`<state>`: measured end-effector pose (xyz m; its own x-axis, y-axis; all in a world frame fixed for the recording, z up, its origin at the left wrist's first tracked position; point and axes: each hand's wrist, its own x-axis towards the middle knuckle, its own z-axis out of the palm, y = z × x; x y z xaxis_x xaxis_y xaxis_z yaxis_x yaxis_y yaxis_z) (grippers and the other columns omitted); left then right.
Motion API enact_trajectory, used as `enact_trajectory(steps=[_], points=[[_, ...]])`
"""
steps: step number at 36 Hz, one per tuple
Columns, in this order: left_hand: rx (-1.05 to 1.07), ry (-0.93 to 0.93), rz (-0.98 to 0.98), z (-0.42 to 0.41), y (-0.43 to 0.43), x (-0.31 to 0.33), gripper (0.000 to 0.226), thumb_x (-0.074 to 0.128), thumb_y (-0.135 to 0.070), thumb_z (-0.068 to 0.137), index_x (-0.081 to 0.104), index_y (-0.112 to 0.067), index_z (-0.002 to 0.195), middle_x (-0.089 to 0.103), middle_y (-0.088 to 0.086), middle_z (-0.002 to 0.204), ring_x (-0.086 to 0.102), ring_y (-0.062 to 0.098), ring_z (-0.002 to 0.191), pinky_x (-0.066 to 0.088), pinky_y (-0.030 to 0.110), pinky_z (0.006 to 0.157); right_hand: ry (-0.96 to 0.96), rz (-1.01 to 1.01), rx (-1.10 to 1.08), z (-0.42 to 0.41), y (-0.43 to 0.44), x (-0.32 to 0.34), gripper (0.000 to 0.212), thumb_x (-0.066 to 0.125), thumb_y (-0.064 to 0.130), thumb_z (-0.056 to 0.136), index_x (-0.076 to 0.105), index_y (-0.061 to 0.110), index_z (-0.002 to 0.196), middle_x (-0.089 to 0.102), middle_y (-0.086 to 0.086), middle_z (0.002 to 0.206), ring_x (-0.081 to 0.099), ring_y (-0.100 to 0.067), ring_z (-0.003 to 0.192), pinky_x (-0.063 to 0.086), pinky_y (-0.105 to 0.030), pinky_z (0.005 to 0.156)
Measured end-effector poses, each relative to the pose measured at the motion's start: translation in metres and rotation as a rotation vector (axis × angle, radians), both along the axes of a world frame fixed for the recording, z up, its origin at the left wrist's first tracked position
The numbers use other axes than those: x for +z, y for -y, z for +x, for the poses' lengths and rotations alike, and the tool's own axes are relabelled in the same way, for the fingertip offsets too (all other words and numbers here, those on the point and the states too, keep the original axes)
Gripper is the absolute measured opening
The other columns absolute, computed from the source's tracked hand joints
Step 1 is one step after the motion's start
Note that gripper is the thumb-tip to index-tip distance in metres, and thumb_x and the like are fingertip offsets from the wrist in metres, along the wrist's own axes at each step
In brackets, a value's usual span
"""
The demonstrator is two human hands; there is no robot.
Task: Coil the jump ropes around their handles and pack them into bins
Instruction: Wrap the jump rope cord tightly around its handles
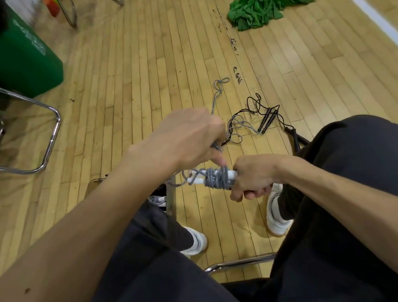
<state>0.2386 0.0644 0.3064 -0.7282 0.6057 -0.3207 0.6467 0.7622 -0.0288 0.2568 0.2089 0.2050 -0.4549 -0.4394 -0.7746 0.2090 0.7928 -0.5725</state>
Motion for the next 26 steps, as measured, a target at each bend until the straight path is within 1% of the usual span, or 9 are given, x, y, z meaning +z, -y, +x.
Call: enact_trajectory(steps=[2, 5, 7, 13, 15, 19, 21, 23, 26], points=[[-0.005, 0.029, 0.017, -0.002, -0.005, -0.002, 0.045, 0.071, -0.056, 0.082, 0.071, -0.013, 0.092, 0.069, 0.000, 0.085, 0.063, 0.017, 0.082, 0.054, 0.037, 0.074, 0.021, 0.021, 0.055, 0.002, 0.001, 0.000, 0.019, 0.067, 0.010, 0.090, 0.058, 0.011, 0.073, 0.049, 0.001, 0.051, 0.036, -0.011, 0.040, 0.029, -0.020, 0.039], [-0.030, 0.048, 0.028, -0.006, -0.014, -0.008, 0.045, 0.071, -0.059, 0.080, 0.073, -0.015, 0.090, 0.071, -0.001, 0.083, 0.062, 0.017, 0.080, 0.048, 0.031, 0.063, 0.041, 0.024, 0.097, 0.004, 0.001, -0.002, 0.013, 0.066, 0.008, 0.090, 0.056, 0.011, 0.083, 0.045, 0.000, 0.052, 0.033, -0.011, 0.039, 0.027, -0.019, 0.037], [-0.031, 0.060, 0.034, -0.009, -0.017, -0.012, 0.047, 0.071, -0.060, 0.078, 0.074, -0.015, 0.089, 0.070, -0.002, 0.081, 0.063, 0.017, 0.080, 0.047, 0.031, 0.062, 0.040, 0.021, 0.117, 0.004, 0.000, -0.003, 0.012, 0.065, 0.007, 0.090, 0.054, 0.011, 0.087, 0.044, -0.001, 0.054, 0.032, -0.012, 0.040, 0.027, -0.019, 0.036], [0.054, 0.185, 0.104, -0.018, -0.014, -0.018, 0.042, 0.074, -0.058, 0.075, 0.069, -0.016, 0.076, 0.063, -0.003, 0.071, 0.054, 0.014, 0.068, 0.040, 0.027, 0.058, 0.013, -0.052, 0.143, 0.005, -0.002, -0.004, 0.013, 0.067, 0.005, 0.088, 0.054, 0.008, 0.091, 0.045, -0.003, 0.057, 0.034, -0.014, 0.041, 0.030, -0.022, 0.038], [0.112, 0.259, 0.169, -0.021, -0.009, -0.020, 0.039, 0.077, -0.054, 0.073, 0.067, -0.017, 0.073, 0.061, -0.004, 0.068, 0.054, 0.013, 0.065, 0.039, 0.026, 0.056, -0.010, -0.104, 0.152, 0.006, -0.003, -0.002, 0.015, 0.068, 0.006, 0.088, 0.054, 0.009, 0.088, 0.046, -0.002, 0.056, 0.036, -0.014, 0.042, 0.031, -0.023, 0.040], [0.275, 0.467, 0.347, -0.022, 0.002, -0.024, 0.029, 0.085, -0.040, 0.073, 0.071, -0.015, 0.076, 0.059, -0.012, 0.054, 0.049, 0.002, 0.051, 0.036, 0.013, 0.051, -0.068, -0.246, 0.177, 0.012, -0.005, 0.002, 0.026, 0.071, 0.010, 0.090, 0.051, 0.015, 0.074, 0.049, -0.002, 0.058, 0.041, -0.017, 0.047, 0.039, -0.030, 0.049], [0.355, 0.587, 0.433, -0.022, 0.008, -0.029, 0.027, 0.086, -0.034, 0.073, 0.072, -0.013, 0.079, 0.060, -0.008, 0.053, 0.051, 0.008, 0.053, 0.040, 0.022, 0.059, -0.091, -0.300, 0.193, 0.015, -0.005, 0.003, 0.024, 0.072, 0.011, 0.089, 0.052, 0.014, 0.076, 0.051, -0.006, 0.062, 0.044, -0.022, 0.053, 0.041, -0.037, 0.057], [0.409, 0.663, 0.492, -0.019, 0.014, -0.035, 0.028, 0.086, -0.031, 0.073, 0.072, -0.009, 0.082, 0.063, -0.004, 0.057, 0.054, 0.013, 0.058, 0.043, 0.029, 0.064, -0.125, -0.320, 0.208, 0.018, -0.005, 0.006, 0.020, 0.072, 0.014, 0.090, 0.054, 0.011, 0.081, 0.054, -0.011, 0.067, 0.047, -0.025, 0.059, 0.043, -0.039, 0.061], [0.484, 0.711, 0.546, -0.016, 0.023, -0.043, 0.034, 0.084, -0.039, 0.068, 0.072, -0.011, 0.081, 0.063, -0.001, 0.059, 0.053, 0.013, 0.057, 0.040, 0.024, 0.057, -0.217, -0.336, 0.216, 0.020, -0.007, 0.012, 0.020, 0.073, 0.020, 0.090, 0.059, 0.006, 0.096, 0.064, -0.018, 0.084, 0.054, -0.020, 0.067, 0.048, -0.031, 0.066]])
